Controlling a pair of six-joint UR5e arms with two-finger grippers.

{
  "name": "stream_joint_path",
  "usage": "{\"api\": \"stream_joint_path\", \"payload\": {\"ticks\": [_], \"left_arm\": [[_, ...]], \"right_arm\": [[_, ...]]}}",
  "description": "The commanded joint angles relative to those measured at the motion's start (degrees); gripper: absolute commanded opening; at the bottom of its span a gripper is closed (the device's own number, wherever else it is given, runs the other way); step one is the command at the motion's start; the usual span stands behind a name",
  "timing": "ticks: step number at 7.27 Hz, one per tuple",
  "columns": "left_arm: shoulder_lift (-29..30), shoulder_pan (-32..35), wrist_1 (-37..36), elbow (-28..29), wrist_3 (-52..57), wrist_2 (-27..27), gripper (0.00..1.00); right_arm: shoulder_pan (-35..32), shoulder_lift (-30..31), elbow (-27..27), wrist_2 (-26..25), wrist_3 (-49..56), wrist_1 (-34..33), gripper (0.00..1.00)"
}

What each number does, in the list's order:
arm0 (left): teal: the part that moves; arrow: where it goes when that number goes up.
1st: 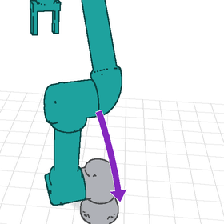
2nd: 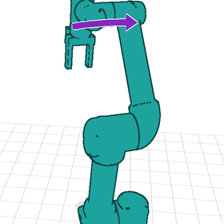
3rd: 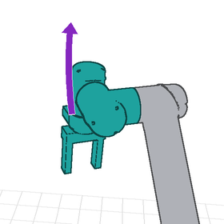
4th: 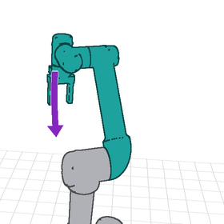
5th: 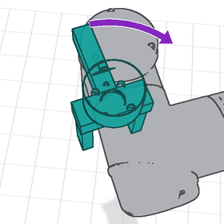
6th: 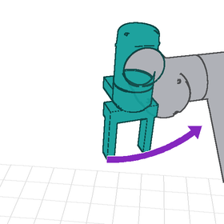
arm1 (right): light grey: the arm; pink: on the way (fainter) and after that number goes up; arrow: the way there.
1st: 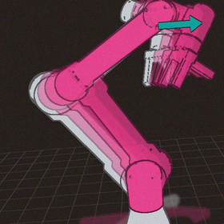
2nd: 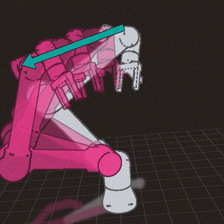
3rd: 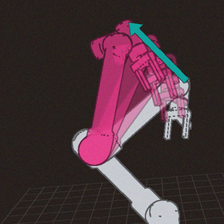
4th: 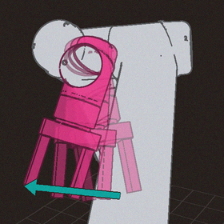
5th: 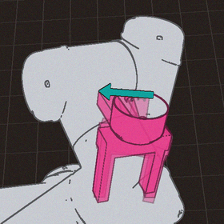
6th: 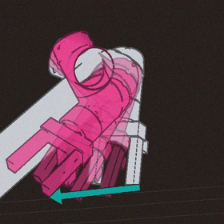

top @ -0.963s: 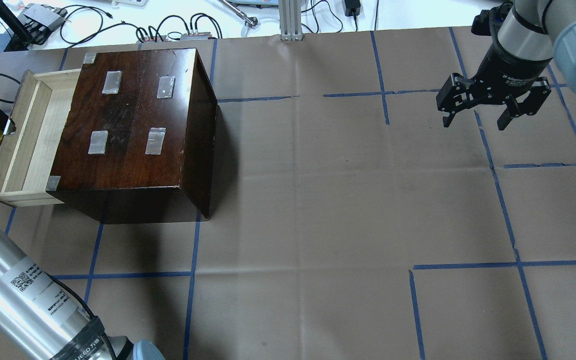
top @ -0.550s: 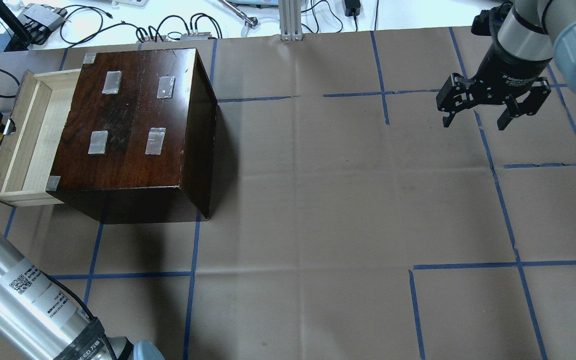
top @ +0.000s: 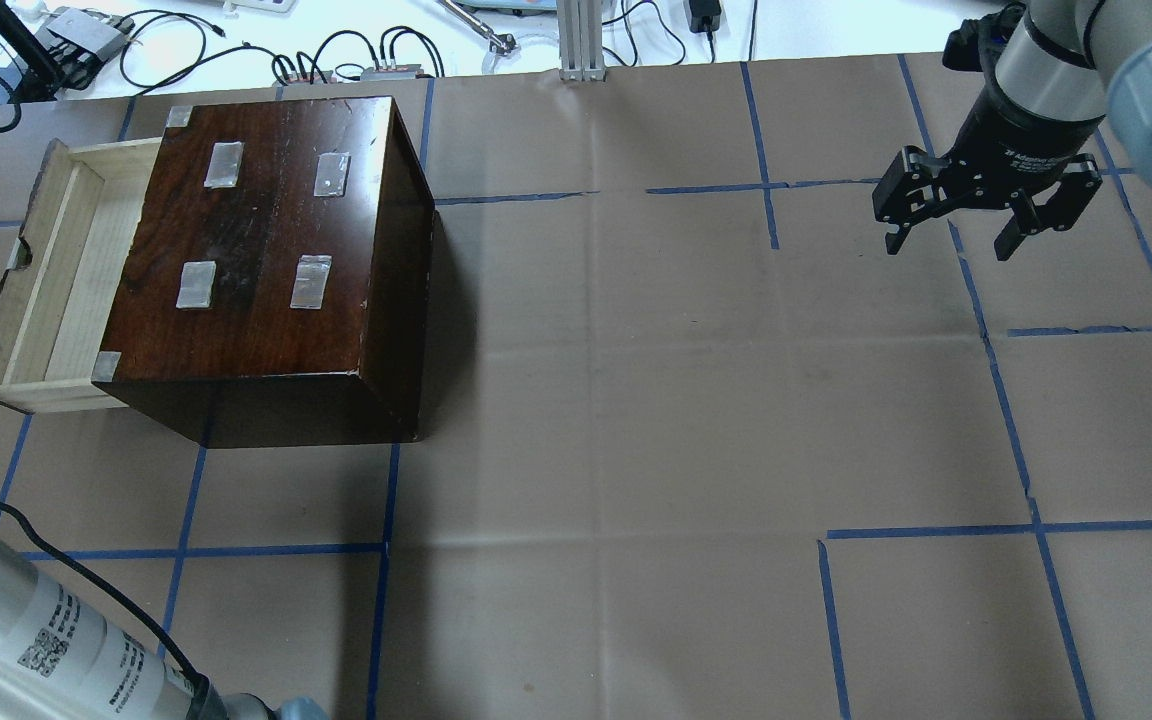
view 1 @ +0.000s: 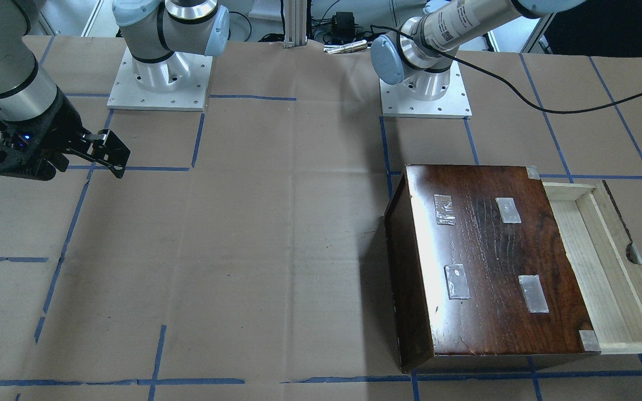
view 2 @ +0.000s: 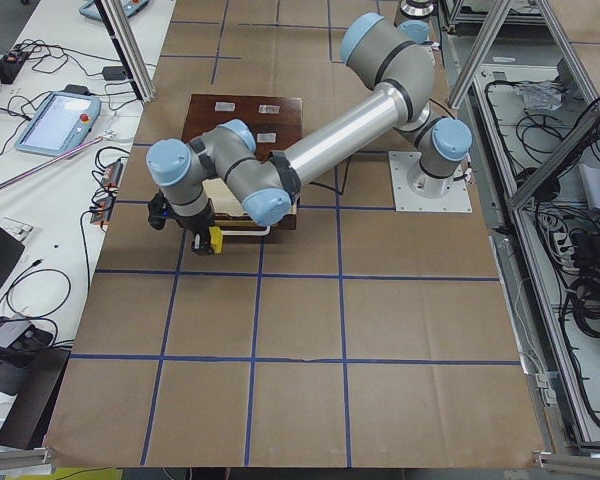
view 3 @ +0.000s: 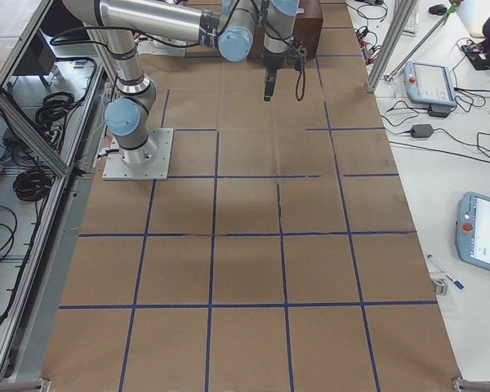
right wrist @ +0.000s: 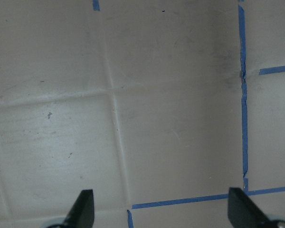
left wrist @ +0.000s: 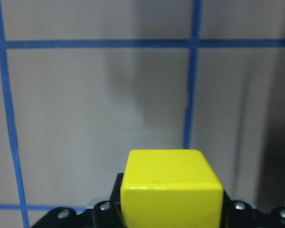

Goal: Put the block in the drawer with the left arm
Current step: 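Carry the yellow cube over the open drawer and lower it inside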

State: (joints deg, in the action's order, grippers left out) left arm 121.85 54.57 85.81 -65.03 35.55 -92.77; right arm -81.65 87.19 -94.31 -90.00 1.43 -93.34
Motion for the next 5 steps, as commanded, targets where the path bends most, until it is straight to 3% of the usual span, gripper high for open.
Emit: {"api": "stream_joint_path", "payload": {"ticks": [1, 5], "left_arm": [[-9.24, 3.59, 0.5, -11.75, -4.93, 0.13, 0.08], [-9.27, 7.65, -1.34, -17.93, -10.41, 0.74, 0.08]], "right_arm": [[0.0, 0.0, 0.0, 0.0, -0.02, 0.0, 1.0], [0.0, 0.0, 0.0, 0.0, -0.02, 0.0, 1.0]]}}
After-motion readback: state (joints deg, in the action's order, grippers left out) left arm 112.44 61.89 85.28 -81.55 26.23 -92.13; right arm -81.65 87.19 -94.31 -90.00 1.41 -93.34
